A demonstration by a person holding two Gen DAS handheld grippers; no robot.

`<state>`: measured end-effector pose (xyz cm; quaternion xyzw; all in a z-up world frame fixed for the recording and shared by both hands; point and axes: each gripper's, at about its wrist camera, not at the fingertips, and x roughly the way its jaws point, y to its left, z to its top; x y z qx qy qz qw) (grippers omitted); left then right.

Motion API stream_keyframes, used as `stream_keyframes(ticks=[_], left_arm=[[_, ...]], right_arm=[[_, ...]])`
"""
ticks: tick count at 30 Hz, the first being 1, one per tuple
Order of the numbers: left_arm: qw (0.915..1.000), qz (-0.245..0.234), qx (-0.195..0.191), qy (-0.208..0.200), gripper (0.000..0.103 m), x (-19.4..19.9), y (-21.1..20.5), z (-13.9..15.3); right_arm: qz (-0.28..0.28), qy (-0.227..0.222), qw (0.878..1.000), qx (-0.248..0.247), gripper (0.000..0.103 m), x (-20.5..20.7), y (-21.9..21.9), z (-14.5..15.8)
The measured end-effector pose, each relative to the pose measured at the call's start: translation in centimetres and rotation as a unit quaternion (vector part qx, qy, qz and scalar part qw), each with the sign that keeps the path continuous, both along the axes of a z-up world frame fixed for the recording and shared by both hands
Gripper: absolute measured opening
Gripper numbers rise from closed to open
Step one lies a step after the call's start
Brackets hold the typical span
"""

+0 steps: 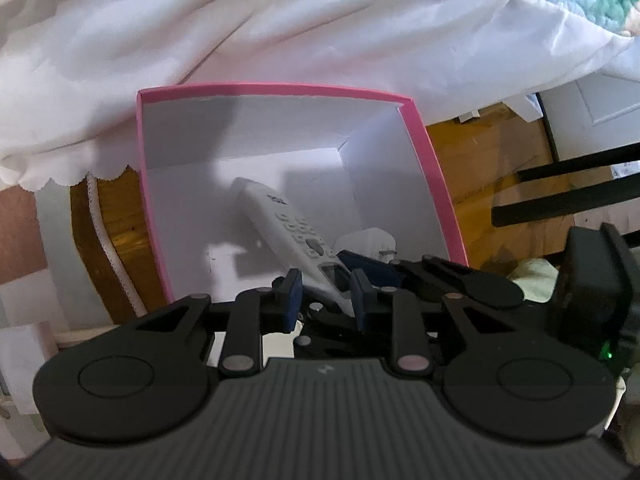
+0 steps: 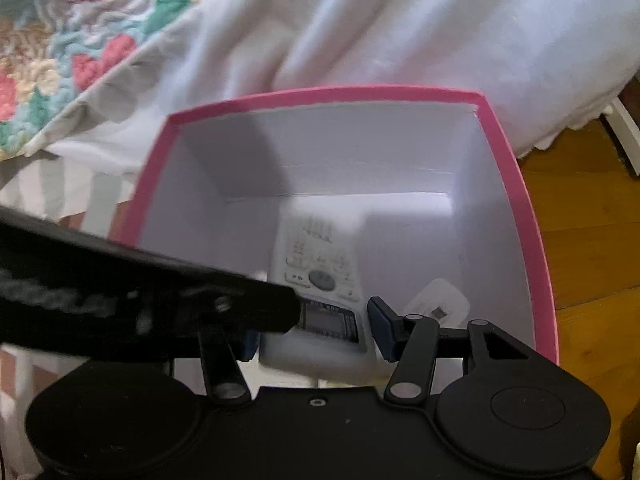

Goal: Organize rigid objects
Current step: 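Lower the TCL remote into the pink box and open the left gripper, then move the left gripper back over the silver keys on the rug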

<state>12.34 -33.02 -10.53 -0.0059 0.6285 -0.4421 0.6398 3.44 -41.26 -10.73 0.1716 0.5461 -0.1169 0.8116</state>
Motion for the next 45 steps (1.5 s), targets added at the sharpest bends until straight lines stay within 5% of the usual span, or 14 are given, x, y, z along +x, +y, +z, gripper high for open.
stream_keyframes(ticks=[7,11,20,22,30,45], left_arm=[[0.9995,-0.008,0.012,-0.029,0.025,-1.0,0.5,1.0],[0.999,-0.032,0.011,-0.031,0.034,-1.9,1.8,2.7],[0.9911,-0.059,0.044,-0.111,0.069,-4.6,7.6,8.8],[0.9878,-0.051,0.06,-0.134,0.084,-5.0,8.7,9.7],[0.9774,-0.051,0.116,-0.17,0.085,-6.1,13.0,11.3],[0.9719,-0.002,0.126,-0.199,0.085,-7.4,21.1,13.5]], right_arm=[[0.003,0.019,0.999,-0.035,0.062,0.0,0.7,-0.6],[0.01,-0.003,1.0,-0.026,0.064,-1.2,1.1,1.1],[0.043,-0.056,0.996,-0.05,0.064,-5.7,5.1,6.3],[0.052,-0.065,0.995,-0.054,0.064,-6.2,6.1,7.4],[0.058,-0.071,0.994,-0.062,0.064,-7.8,9.5,9.7],[0.133,-0.079,0.986,-0.069,0.072,-8.4,16.3,15.6]])
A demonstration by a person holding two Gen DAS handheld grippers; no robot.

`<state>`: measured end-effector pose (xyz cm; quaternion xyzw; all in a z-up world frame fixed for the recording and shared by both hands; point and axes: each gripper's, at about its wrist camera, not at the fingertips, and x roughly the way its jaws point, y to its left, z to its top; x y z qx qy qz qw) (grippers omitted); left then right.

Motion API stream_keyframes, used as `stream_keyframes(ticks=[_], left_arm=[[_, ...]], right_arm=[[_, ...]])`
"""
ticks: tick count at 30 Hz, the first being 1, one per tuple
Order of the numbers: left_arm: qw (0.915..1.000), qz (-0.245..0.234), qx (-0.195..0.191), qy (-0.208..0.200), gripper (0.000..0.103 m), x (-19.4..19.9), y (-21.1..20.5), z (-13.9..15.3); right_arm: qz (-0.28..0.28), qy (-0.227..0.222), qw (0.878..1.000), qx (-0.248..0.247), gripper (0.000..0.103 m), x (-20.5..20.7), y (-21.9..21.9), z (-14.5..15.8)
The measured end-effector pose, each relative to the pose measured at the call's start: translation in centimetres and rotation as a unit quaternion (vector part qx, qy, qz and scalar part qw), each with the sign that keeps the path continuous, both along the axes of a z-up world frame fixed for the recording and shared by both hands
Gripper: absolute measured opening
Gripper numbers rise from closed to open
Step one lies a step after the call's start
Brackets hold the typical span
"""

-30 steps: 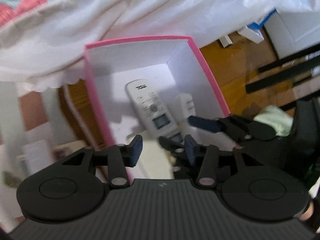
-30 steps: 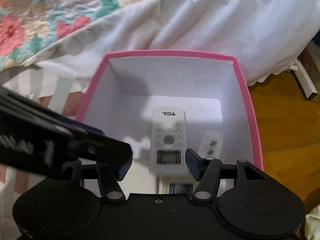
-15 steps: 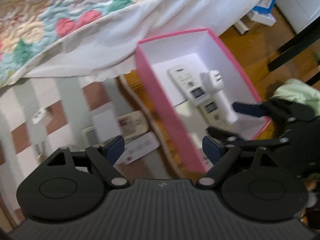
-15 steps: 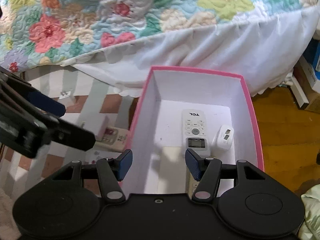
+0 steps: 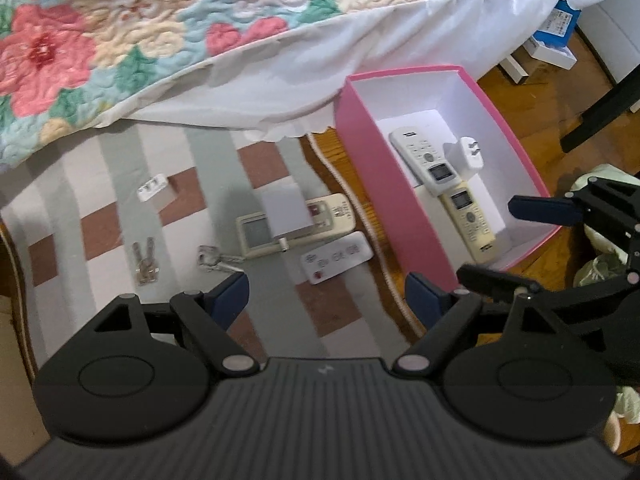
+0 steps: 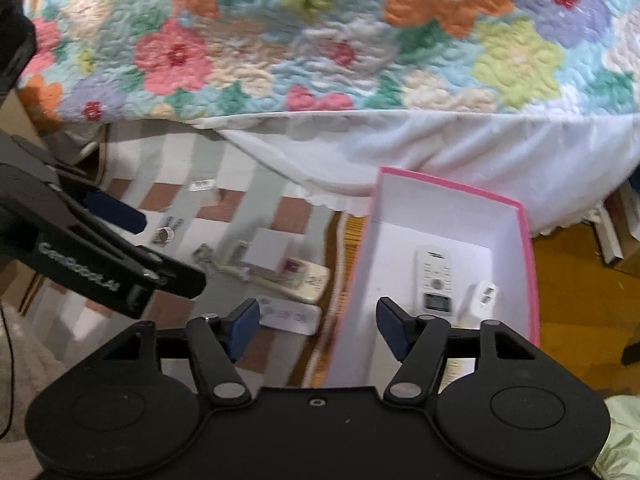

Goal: Organize rigid objects
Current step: 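Move the left gripper back over the silver keys on the rug, then close the left gripper on the silver keys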

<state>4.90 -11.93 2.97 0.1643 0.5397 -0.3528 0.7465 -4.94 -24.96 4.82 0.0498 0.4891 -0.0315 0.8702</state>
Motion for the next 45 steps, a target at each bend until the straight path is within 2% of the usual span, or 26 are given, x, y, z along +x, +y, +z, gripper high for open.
stream_keyframes(ticks=[7,13,19,24,28,31,34,38,41,44,45], left_arm=[[0.9997,0.02,-0.015,0.0,0.085,0.2,3.4,-0.6],[0.9984,0.048,-0.02,-0.022,0.085,1.1,6.0,-1.9],[0.9957,0.086,-0.005,-0.035,0.085,3.5,8.5,-4.1],[0.9918,0.124,0.001,-0.03,0.085,6.4,11.4,-7.2],[0.9889,0.145,0.004,-0.032,0.085,8.3,13.4,-9.6],[0.9856,0.166,-0.01,-0.029,0.085,9.5,14.8,-11.1],[0.9821,0.183,-0.045,-0.007,0.085,10.6,15.9,-12.2],[0.9793,0.195,-0.05,-0.02,0.085,11.6,16.4,-12.8],[0.9759,0.207,-0.068,-0.011,0.083,12.7,16.7,-13.7],[0.9678,0.229,-0.102,0.02,0.08,13.7,17.3,-14.9],[0.9641,0.239,-0.111,0.029,0.075,14.0,17.6,-15.4]], right_arm=[[0.049,0.015,0.999,0.005,0.072,1.0,3.0,-0.7],[0.104,-0.021,0.994,0.013,0.074,2.3,5.7,-1.4],[0.148,-0.064,0.987,0.005,0.075,4.9,8.0,-4.2],[0.166,-0.047,0.985,0.019,0.075,8.1,10.1,-7.4],[0.211,-0.043,0.976,0.011,0.075,9.8,12.1,-9.4],[0.23,-0.042,0.972,0.007,0.075,11.2,13.3,-10.7],[0.243,-0.034,0.969,0.007,0.075,12.9,14.1,-12.4],[0.254,-0.031,0.967,0.013,0.073,14.6,15.3,-14.6],[0.265,-0.034,0.964,0.014,0.072,15.6,16.7,-16.2],[0.256,-0.038,0.965,0.036,0.071,16.8,17.7,-17.4],[0.252,-0.042,0.966,0.035,0.07,17.2,18.0,-17.8]])
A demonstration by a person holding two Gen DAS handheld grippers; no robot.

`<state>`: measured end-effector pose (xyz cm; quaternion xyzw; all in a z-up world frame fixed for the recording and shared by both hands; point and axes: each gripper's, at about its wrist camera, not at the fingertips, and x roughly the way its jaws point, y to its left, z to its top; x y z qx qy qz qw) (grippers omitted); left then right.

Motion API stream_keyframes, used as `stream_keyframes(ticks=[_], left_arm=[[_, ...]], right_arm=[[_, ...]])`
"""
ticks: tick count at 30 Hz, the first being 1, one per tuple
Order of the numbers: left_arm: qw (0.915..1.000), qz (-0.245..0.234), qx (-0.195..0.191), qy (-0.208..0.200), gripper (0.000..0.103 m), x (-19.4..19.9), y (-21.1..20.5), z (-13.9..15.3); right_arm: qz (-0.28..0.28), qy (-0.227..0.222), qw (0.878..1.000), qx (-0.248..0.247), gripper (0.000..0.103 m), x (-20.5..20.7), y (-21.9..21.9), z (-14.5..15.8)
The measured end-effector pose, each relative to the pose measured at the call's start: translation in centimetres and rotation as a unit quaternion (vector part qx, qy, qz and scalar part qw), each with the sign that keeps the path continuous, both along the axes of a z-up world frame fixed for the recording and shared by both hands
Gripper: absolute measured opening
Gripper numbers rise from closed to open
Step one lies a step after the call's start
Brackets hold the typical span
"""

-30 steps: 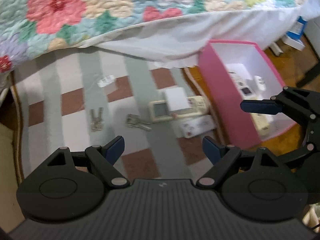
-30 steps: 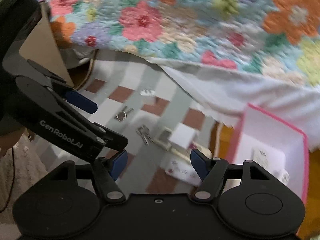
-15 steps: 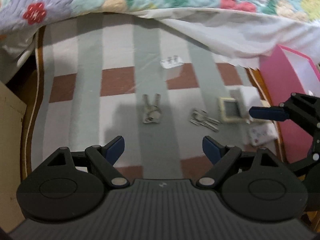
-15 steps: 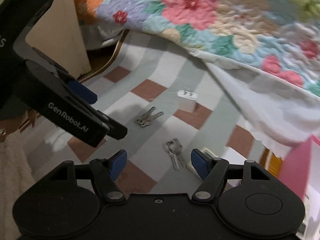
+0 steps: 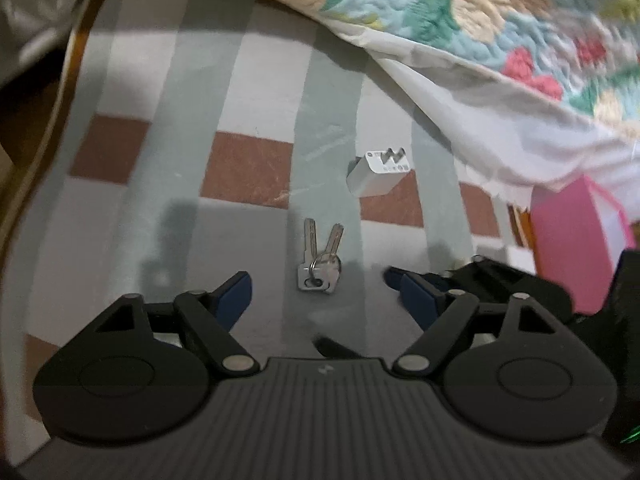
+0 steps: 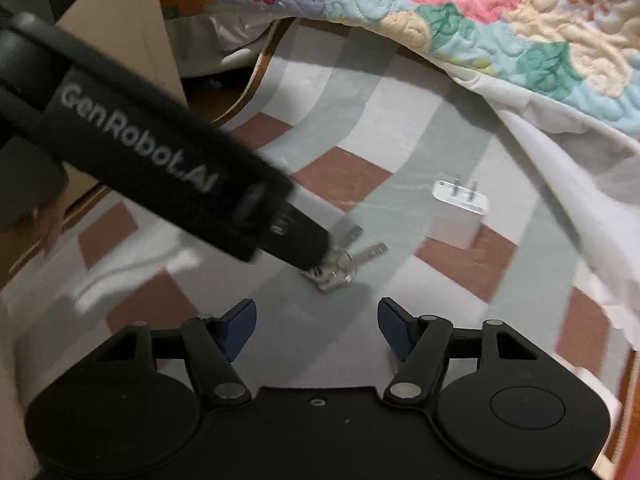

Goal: Organize rigid objects
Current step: 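Close the left gripper on the silver keys, then lift the keys with the left gripper and carry them over the pink box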

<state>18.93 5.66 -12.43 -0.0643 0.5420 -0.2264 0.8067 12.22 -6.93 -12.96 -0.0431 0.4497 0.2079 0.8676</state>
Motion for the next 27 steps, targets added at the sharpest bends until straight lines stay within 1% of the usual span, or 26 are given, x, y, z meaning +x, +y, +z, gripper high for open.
stream_keyframes(ticks=[1,2,4,5,6,7,8,9,10,12,15,17,18,19,20,21,22,23,24,26,27], left_arm=[[1.0,0.006,-0.004,0.003,0.068,0.2,0.2,-0.3],[0.9999,0.009,-0.004,0.004,0.065,0.3,0.3,-0.6],[0.9998,0.017,-0.006,0.006,0.057,0.5,0.5,-1.0],[0.9997,0.02,-0.008,0.007,0.056,0.6,0.6,-1.1],[0.9997,0.022,-0.01,0.007,0.053,0.6,0.7,-1.2],[0.9996,0.024,-0.014,0.008,0.048,0.7,0.7,-1.3],[0.9995,0.025,-0.017,0.007,0.046,0.7,0.7,-1.3],[0.9995,0.025,-0.019,0.008,0.043,0.7,0.6,-1.4],[0.9995,0.025,-0.021,0.007,0.043,0.7,0.6,-1.4],[0.9994,0.03,-0.017,0.004,0.043,0.7,0.3,-1.5],[0.9984,0.053,-0.018,0.0,0.044,1.0,0.2,-2.0],[0.9976,0.065,-0.025,0.008,0.044,1.4,0.0,-2.6],[0.9969,0.07,-0.031,0.015,0.043,1.7,0.0,-2.9],[0.9966,0.071,-0.037,0.021,0.039,1.9,-0.1,-3.3],[0.9964,0.069,-0.042,0.027,0.03,2.0,-0.1,-3.5],[0.996,0.068,-0.044,0.038,0.009,2.1,-0.2,-3.9],[0.9952,0.066,-0.046,0.055,0.003,2.2,-0.2,-4.3],[0.9946,0.068,-0.05,0.061,0.003,2.2,-0.1,-4.5],[0.9942,0.07,-0.055,0.061,0.001,2.2,0.0,-4.5],[0.9935,0.072,-0.059,0.066,0.0,2.1,0.0,-4.5],[0.9936,0.071,-0.061,0.063,0.0,2.0,0.0,-4.4]], right_arm=[[-0.01,-0.007,1.0,-0.003,0.07,0.3,0.3,-0.4],[-0.021,-0.01,1.0,-0.002,0.068,0.6,0.3,-0.7],[-0.04,-0.009,0.999,0.01,0.051,1.2,0.1,-1.5],[-0.049,-0.004,0.999,0.012,0.045,1.4,0.0,-1.9],[-0.056,-0.017,0.998,0.013,0.032,1.2,0.0,-1.9],[-0.053,-0.015,0.998,0.017,0.024,1.2,0.0,-1.9],[-0.049,-0.015,0.998,0.022,0.019,1.1,0.0,-1.9],[-0.05,-0.017,0.998,0.024,0.009,0.9,0.0,-1.7],[-0.05,-0.017,0.998,0.027,0.002,0.7,0.0,-1.6],[-0.047,-0.016,0.998,0.042,0.001,0.1,-0.1,-1.2],[-0.049,-0.021,0.997,0.053,0.001,-0.5,-0.2,-0.5],[-0.049,-0.019,0.998,0.047,0.003,-0.7,0.0,-0.5],[-0.052,-0.021,0.998,0.033,0.01,-0.6,0.3,-0.6],[-0.052,-0.022,0.998,0.022,0.011,-0.6,0.4,-0.7],[-0.05,-0.025,0.998,0.012,0.02,-0.4,0.6,-0.9],[-0.048,-0.029,0.998,0.009,0.033,-0.2,0.7,-1.0],[-0.048,-0.036,0.998,0.01,0.04,-0.1,0.7,-1.0],[-0.045,-0.042,0.998,0.01,0.055,0.0,0.8,-1.1],[-0.042,-0.045,0.998,0.004,0.06,0.3,1.0,-1.3],[-0.04,-0.047,0.998,-0.017,0.061,0.9,1.3,-2.1],[-0.039,-0.046,0.998,-0.017,0.061,1.1,1.4,-2.6]])
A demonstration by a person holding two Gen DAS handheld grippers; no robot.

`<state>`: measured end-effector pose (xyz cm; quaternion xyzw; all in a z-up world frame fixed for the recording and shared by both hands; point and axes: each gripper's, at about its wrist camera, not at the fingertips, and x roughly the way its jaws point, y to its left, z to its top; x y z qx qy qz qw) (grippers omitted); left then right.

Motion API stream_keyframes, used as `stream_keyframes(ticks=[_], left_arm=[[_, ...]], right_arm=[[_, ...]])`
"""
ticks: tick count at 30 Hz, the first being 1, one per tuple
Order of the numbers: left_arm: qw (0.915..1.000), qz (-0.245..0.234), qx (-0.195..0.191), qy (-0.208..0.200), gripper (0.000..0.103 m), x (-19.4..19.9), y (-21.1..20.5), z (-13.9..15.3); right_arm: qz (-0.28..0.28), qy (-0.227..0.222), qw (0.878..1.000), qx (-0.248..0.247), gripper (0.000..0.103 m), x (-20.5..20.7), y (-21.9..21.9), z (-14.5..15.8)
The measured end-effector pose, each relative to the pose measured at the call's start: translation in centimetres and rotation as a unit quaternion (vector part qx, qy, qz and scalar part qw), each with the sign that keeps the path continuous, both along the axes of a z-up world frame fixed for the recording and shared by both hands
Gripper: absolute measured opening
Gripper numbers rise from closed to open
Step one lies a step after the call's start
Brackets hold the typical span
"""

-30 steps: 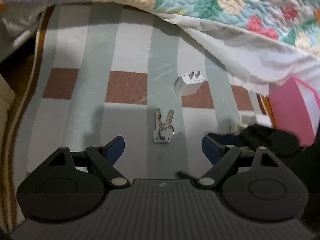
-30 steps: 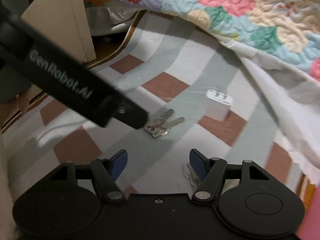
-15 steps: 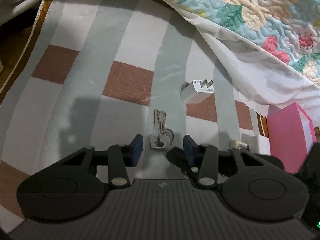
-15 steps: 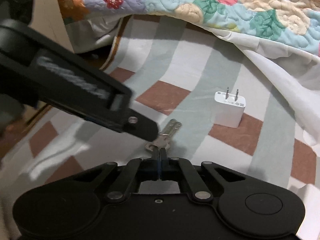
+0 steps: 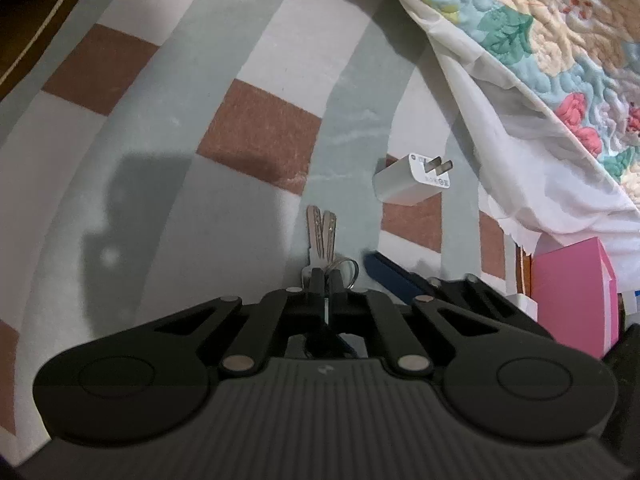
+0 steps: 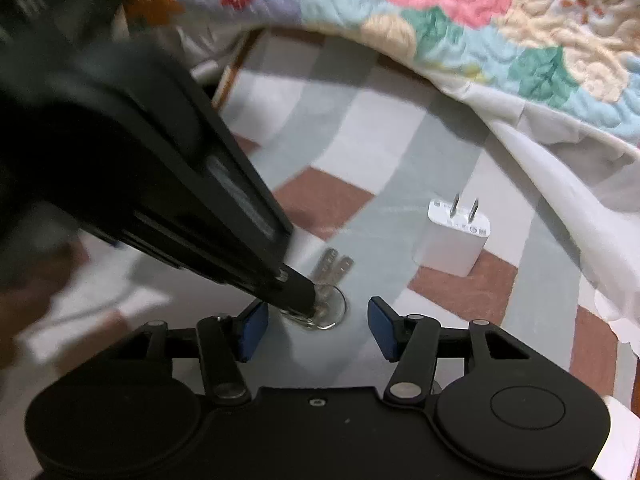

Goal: Organize rigid objects
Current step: 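Lift the keys with the left gripper and carry them over the pink box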

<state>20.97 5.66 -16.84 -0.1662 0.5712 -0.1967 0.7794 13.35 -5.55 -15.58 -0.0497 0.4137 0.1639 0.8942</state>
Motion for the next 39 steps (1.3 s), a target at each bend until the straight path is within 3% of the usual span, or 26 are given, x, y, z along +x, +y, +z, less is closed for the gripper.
stream_keyframes(ticks=[1,2,4,5,9,11,14,16,17,20,24,27,39], left_arm=[[1.0,-0.001,-0.005,-0.001,0.0,-0.1,-0.1,0.2],[1.0,-0.001,-0.005,-0.005,0.0,-0.3,0.0,0.5],[0.9996,-0.007,0.007,-0.026,0.0,-0.8,-0.2,1.6],[0.9995,-0.01,0.008,-0.03,0.0,-0.9,-0.2,2.0],[0.999,-0.011,-0.043,0.001,0.003,-1.5,0.4,2.4],[0.9994,-0.007,-0.034,-0.003,0.004,-2.0,0.5,2.6],[0.9992,-0.024,-0.031,-0.004,0.016,-2.5,0.2,2.8],[0.9986,-0.036,-0.038,0.0,0.042,-2.8,-0.1,2.8],[0.9985,-0.04,-0.037,-0.001,0.044,-3.2,-0.5,2.8],[0.9981,-0.059,-0.015,-0.008,0.043,-4.6,-2.0,2.6],[0.9974,-0.069,0.011,-0.017,0.023,-6.0,-2.9,3.0],[0.997,-0.077,0.005,-0.01,0.017,-6.5,-3.1,3.8],[0.9914,-0.128,0.021,0.017,0.018,-11.1,-6.4,10.5]], right_arm=[[0.001,-0.009,1.0,0.011,0.06,0.0,-0.1,-0.2],[0.003,-0.013,1.0,0.014,0.048,-0.1,-0.2,-0.3],[0.007,-0.01,1.0,0.015,0.04,-0.3,-0.2,0.0],[0.0,-0.006,1.0,0.021,0.03,-0.5,-0.3,0.1],[-0.034,0.013,0.997,0.07,0.03,-1.5,-2.0,0.8],[-0.047,0.017,0.995,0.085,0.03,-2.4,-2.7,1.2],[-0.056,0.021,0.994,0.091,0.03,-3.6,-3.2,1.8],[-0.062,0.023,0.994,0.091,0.03,-3.8,-3.6,1.9],[-0.067,0.027,0.993,0.092,0.03,-4.1,-3.7,2.0],[-0.073,0.033,0.992,0.096,0.03,-4.4,-4.1,1.9],[-0.079,0.042,0.992,0.084,0.03,-5.3,-4.4,2.3],[-0.077,0.05,0.993,0.079,0.03,-6.0,-5.0,2.7],[-0.045,0.087,0.993,0.061,0.03,-10.4,-7.1,9.8]])
